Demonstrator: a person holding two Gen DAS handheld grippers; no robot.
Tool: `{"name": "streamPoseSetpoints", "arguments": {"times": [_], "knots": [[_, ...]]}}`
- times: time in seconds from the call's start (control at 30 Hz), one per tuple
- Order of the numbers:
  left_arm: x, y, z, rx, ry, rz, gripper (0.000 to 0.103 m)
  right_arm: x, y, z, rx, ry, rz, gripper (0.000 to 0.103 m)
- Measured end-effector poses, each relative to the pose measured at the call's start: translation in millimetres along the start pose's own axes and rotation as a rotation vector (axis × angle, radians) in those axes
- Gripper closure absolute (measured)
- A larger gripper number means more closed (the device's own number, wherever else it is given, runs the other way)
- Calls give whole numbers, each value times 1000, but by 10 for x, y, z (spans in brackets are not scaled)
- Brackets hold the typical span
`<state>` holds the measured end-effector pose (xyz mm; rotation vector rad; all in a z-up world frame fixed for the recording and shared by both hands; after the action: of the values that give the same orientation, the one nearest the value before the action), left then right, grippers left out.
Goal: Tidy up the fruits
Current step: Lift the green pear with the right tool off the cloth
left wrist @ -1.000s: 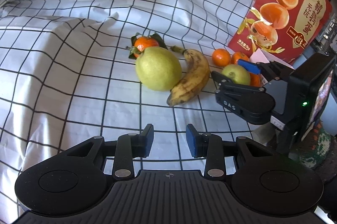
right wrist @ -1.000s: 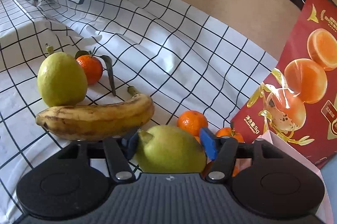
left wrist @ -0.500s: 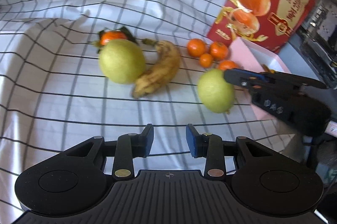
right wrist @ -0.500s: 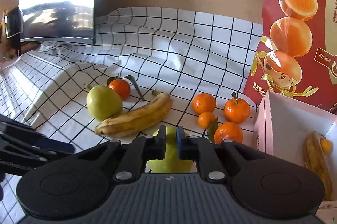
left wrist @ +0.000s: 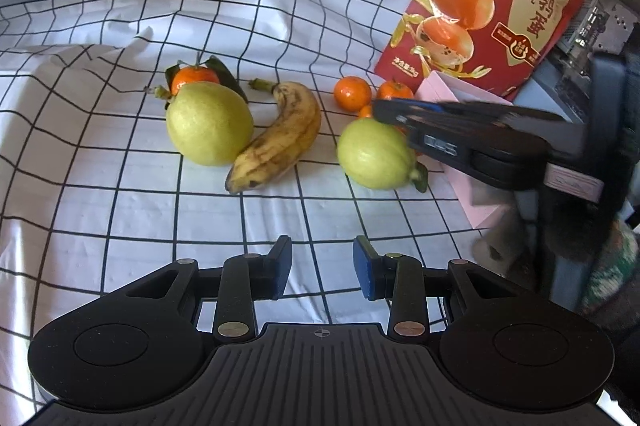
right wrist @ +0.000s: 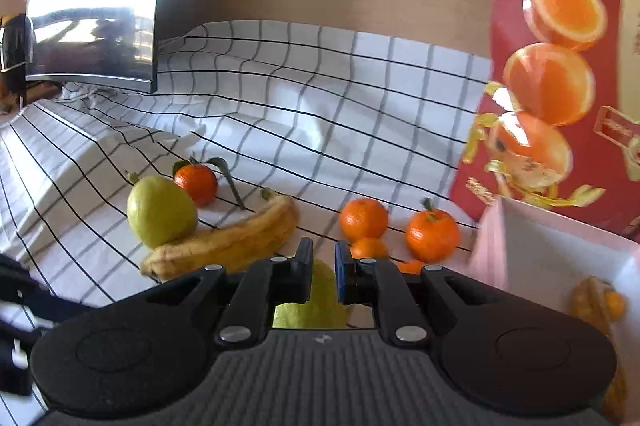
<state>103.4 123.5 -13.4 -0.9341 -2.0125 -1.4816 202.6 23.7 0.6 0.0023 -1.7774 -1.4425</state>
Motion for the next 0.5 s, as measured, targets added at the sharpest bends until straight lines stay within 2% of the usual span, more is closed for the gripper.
{"name": "streamPoseSetpoints", "arguments": {"times": [0.13,0.2,0.27,0.3,0.33,0.4,0.5], "knots": [[20,24,72,-3,2,1,65,-195,85,98,32,24,17,93],[29,57,126,2,8,-3,65,-209,119,90,10,62,41,92],[37,92,184,15,13,-11,65,-81,135,65,-7,96,31,74],[35,107,218,25,14,-14,65,34,113,53,13,89,16,47],[28,117,249,34,16,-15,65,132,74,34,30,64,-5,25],[1,125,287,44,20,-11,65,279,-67,-2,26,8,-24,21],[-41,111,302,39,23,10,65,267,-365,49,-33,44,58,21]]}}
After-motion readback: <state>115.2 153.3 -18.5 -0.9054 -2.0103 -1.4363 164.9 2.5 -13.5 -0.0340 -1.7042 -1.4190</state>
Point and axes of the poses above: each gripper's, at about its wrist camera, not at the fingertips, and x roughly against the way its jaws point, z to its left, y to its top, the point moved 8 cm from there along -x, roughly the way its jaws point
